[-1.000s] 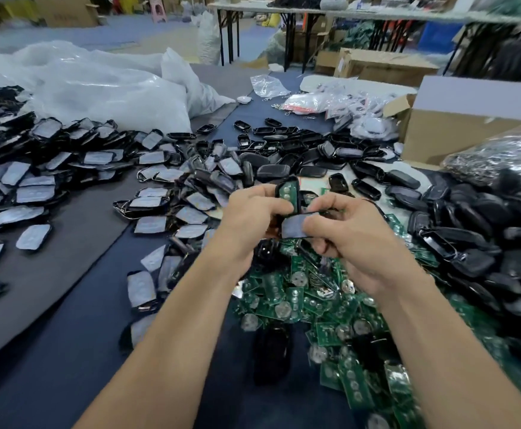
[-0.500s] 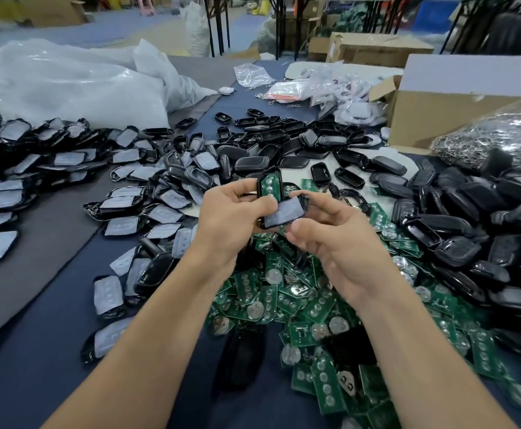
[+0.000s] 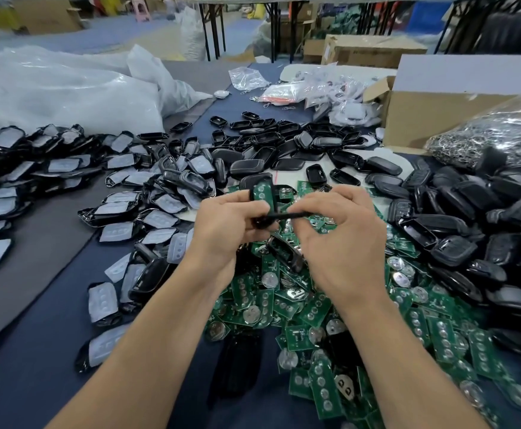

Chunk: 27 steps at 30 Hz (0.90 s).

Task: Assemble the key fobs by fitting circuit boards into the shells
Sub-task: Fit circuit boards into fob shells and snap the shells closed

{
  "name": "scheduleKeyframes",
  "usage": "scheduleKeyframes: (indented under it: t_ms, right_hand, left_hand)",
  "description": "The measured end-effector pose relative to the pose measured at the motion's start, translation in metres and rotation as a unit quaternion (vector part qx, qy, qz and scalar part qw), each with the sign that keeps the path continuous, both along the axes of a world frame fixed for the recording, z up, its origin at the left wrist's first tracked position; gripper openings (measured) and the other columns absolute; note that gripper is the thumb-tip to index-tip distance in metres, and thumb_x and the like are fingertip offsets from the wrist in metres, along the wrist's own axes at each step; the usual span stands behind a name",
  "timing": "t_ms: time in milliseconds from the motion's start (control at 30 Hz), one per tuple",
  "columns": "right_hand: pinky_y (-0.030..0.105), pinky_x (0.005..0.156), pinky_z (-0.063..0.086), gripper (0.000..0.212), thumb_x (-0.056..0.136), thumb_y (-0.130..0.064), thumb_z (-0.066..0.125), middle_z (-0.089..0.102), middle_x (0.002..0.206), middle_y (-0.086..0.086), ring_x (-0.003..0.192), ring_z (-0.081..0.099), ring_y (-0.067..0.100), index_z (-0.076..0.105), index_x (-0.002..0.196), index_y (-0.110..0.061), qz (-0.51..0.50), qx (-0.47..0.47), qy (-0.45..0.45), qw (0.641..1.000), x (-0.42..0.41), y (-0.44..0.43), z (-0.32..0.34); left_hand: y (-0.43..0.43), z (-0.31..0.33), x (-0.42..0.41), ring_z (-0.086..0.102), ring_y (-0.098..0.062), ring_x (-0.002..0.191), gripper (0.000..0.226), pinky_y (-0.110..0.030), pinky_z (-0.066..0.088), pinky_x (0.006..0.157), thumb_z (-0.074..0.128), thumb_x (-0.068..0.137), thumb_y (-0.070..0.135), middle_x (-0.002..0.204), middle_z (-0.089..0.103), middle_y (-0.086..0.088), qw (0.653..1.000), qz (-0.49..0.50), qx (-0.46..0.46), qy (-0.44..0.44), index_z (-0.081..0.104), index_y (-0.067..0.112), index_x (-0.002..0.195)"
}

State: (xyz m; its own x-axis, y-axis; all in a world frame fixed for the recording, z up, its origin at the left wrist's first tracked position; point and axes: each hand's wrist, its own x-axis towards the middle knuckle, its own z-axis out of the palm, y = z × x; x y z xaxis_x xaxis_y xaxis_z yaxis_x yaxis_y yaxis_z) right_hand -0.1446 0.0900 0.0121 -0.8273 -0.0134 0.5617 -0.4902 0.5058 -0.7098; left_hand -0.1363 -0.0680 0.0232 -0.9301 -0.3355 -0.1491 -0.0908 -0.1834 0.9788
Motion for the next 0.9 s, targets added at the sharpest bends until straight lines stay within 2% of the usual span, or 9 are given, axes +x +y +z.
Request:
scheduleKeyframes:
  t_ms: [100, 167, 233, 300, 367, 500, 633, 800, 900]
  right_hand:
    - [0.025, 0.074, 0.057, 0.027, 0.079, -0.011, 0.085, 0.076, 0.078, -0.015, 0.076, 0.069, 0.012, 0.083, 0.080, -0.038, 0.045, -0.201, -0.185, 0.961, -0.001, 0.002, 0.004]
    - [0.018, 0.059, 0.052, 0.023, 0.077, -0.005, 0.086, 0.078, 0.076, -0.001, 0.060, 0.064, 0.007, 0.084, 0.079, -0.028, 0.076, -0.332, -0.279, 0.898, -0.002, 0.004, 0.004]
    - [0.017, 0.055, 0.049, 0.016, 0.076, -0.005, 0.087, 0.078, 0.080, 0.006, 0.057, 0.060, 0.006, 0.083, 0.089, -0.013, 0.091, -0.377, -0.332, 0.860, -0.002, 0.005, 0.003]
    - [0.019, 0.054, 0.050, 0.025, 0.076, -0.005, 0.087, 0.076, 0.081, 0.010, 0.057, 0.060, 0.009, 0.079, 0.100, -0.004, 0.102, -0.389, -0.350, 0.846, -0.003, 0.006, 0.001]
    - [0.020, 0.053, 0.050, 0.027, 0.077, -0.002, 0.085, 0.075, 0.081, 0.012, 0.056, 0.059, 0.011, 0.077, 0.103, 0.000, 0.107, -0.394, -0.359, 0.839, -0.004, 0.005, 0.001]
    - [0.020, 0.052, 0.050, 0.024, 0.078, 0.000, 0.083, 0.074, 0.076, 0.009, 0.055, 0.058, 0.011, 0.076, 0.101, 0.002, 0.114, -0.402, -0.369, 0.830, -0.007, 0.006, -0.002]
    - [0.020, 0.054, 0.051, 0.024, 0.078, -0.001, 0.084, 0.074, 0.074, 0.005, 0.056, 0.060, 0.010, 0.076, 0.100, 0.000, 0.104, -0.394, -0.369, 0.836, -0.009, 0.005, -0.005]
    - [0.020, 0.057, 0.050, 0.019, 0.078, -0.006, 0.087, 0.079, 0.083, 0.008, 0.061, 0.063, 0.010, 0.079, 0.095, -0.008, 0.086, -0.364, -0.350, 0.859, -0.010, 0.005, -0.009]
    - [0.019, 0.057, 0.049, 0.015, 0.078, -0.006, 0.087, 0.079, 0.081, 0.007, 0.061, 0.065, 0.009, 0.080, 0.090, -0.011, 0.080, -0.350, -0.337, 0.870, -0.009, 0.005, -0.008]
  left_hand:
    - [-0.006, 0.003, -0.001, 0.074, -0.021, 0.066, 0.011, -0.020, 0.055, 0.052, 0.066, 0.093, -0.004, 0.087, 0.080, -0.010, 0.998, 0.061, 0.026, 0.008, 0.075, 0.003, 0.096]
    - [-0.007, 0.003, 0.000, 0.075, -0.021, 0.066, 0.012, -0.021, 0.055, 0.053, 0.067, 0.093, -0.004, 0.089, 0.081, -0.011, 0.998, 0.058, 0.020, 0.011, 0.075, 0.003, 0.098]
    - [-0.003, 0.002, 0.001, 0.074, -0.020, 0.065, 0.012, -0.021, 0.055, 0.053, 0.065, 0.094, -0.004, 0.088, 0.080, -0.011, 1.000, 0.021, 0.014, 0.017, 0.074, 0.003, 0.097]
    - [0.001, 0.002, 0.002, 0.072, -0.018, 0.064, 0.009, -0.020, 0.054, 0.052, 0.065, 0.094, -0.003, 0.087, 0.079, -0.010, 0.999, -0.022, 0.023, 0.025, 0.073, -0.001, 0.099]
    - [0.003, 0.003, 0.003, 0.070, -0.017, 0.064, 0.011, -0.020, 0.052, 0.052, 0.064, 0.095, -0.001, 0.088, 0.076, -0.010, 0.998, -0.054, 0.037, 0.026, 0.070, -0.004, 0.104]
    - [0.003, 0.005, 0.005, 0.067, -0.016, 0.065, 0.016, -0.020, 0.053, 0.056, 0.058, 0.098, 0.001, 0.084, 0.074, -0.006, 0.994, -0.104, 0.043, 0.017, 0.072, 0.007, 0.093]
    - [0.002, 0.008, 0.006, 0.068, -0.018, 0.069, 0.017, -0.023, 0.055, 0.058, 0.054, 0.098, 0.000, 0.086, 0.074, -0.010, 0.992, -0.123, 0.035, 0.012, 0.068, 0.006, 0.091]
    - [0.004, 0.008, 0.006, 0.067, -0.023, 0.071, 0.020, -0.028, 0.060, 0.062, 0.050, 0.097, -0.007, 0.089, 0.072, -0.015, 0.988, -0.149, 0.033, 0.003, 0.065, -0.010, 0.110]
    - [0.004, 0.007, 0.007, 0.067, -0.022, 0.071, 0.022, -0.028, 0.060, 0.062, 0.050, 0.097, -0.007, 0.090, 0.073, -0.015, 0.989, -0.143, 0.027, 0.001, 0.064, -0.011, 0.113]
